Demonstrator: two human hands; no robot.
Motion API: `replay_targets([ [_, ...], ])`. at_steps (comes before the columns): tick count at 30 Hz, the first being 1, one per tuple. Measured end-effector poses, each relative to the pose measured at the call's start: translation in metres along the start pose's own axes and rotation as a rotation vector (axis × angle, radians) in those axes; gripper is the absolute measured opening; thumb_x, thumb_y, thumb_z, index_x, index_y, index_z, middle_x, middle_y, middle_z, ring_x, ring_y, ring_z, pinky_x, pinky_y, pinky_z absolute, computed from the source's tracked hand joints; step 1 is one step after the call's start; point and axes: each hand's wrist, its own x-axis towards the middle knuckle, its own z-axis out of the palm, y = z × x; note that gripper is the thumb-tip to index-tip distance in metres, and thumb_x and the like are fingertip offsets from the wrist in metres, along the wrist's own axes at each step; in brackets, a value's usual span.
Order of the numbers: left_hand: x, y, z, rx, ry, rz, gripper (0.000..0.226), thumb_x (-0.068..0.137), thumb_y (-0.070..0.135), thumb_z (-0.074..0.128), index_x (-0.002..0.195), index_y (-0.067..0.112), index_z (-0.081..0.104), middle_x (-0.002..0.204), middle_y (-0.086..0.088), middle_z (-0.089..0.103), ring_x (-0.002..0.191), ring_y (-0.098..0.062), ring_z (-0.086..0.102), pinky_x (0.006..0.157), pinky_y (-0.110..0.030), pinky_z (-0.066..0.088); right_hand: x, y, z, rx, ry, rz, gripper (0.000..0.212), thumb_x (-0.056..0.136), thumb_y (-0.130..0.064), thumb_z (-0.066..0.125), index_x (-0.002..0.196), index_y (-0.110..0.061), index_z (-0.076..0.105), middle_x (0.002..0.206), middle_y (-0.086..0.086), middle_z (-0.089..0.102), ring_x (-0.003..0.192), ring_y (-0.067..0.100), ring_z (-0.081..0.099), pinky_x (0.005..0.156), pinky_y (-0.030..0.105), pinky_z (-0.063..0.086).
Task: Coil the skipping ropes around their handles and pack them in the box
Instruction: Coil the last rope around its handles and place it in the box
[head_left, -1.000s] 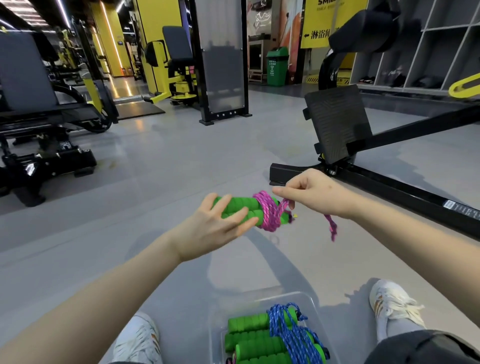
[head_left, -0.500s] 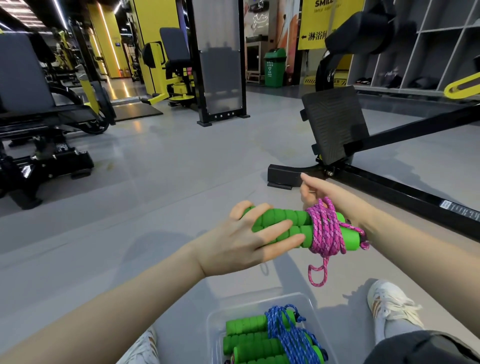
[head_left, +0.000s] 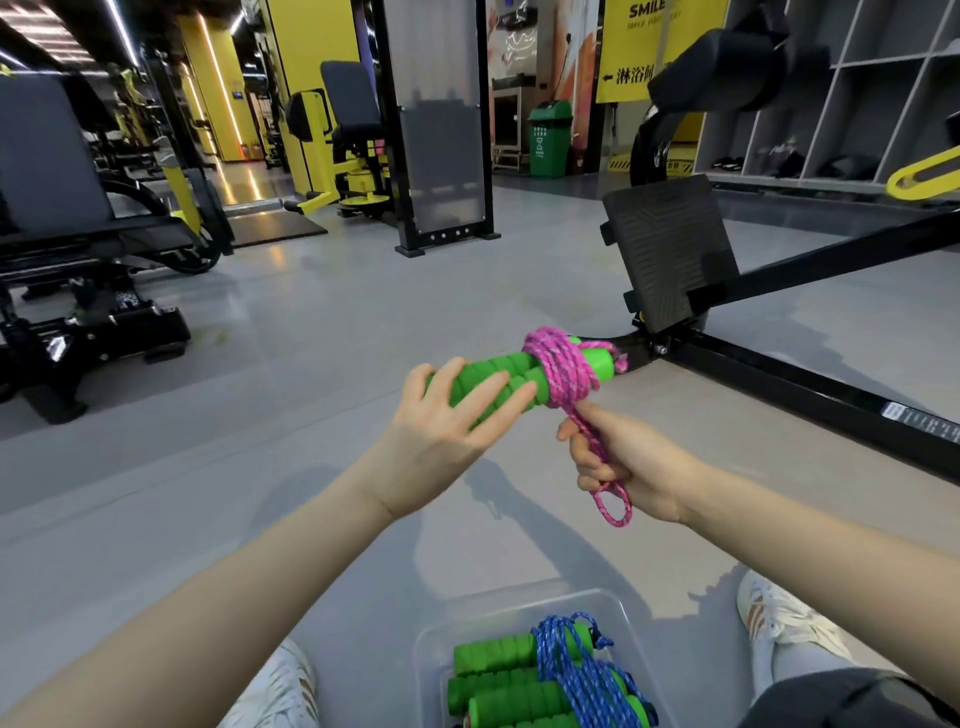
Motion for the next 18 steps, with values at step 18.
replay_targets([
  [18,-0.028,-0.013,0.001,0.024,-0.293,0.053,0.062,0.071,-0.007,0.044,0.130,0.012,0.046,0.099,-0.007,0.062,0.078,-0.034,0.058,0.062,-0.037,0.042,-0.020,-0.058,0.004,-1.110,0.145,-0.815,0.023,0.088,-0.029,0.062,0.077,-0.011,0.071,0.071,0.004,0.059,0.066,0.018,0.053,0.063,0.034,0.043],
])
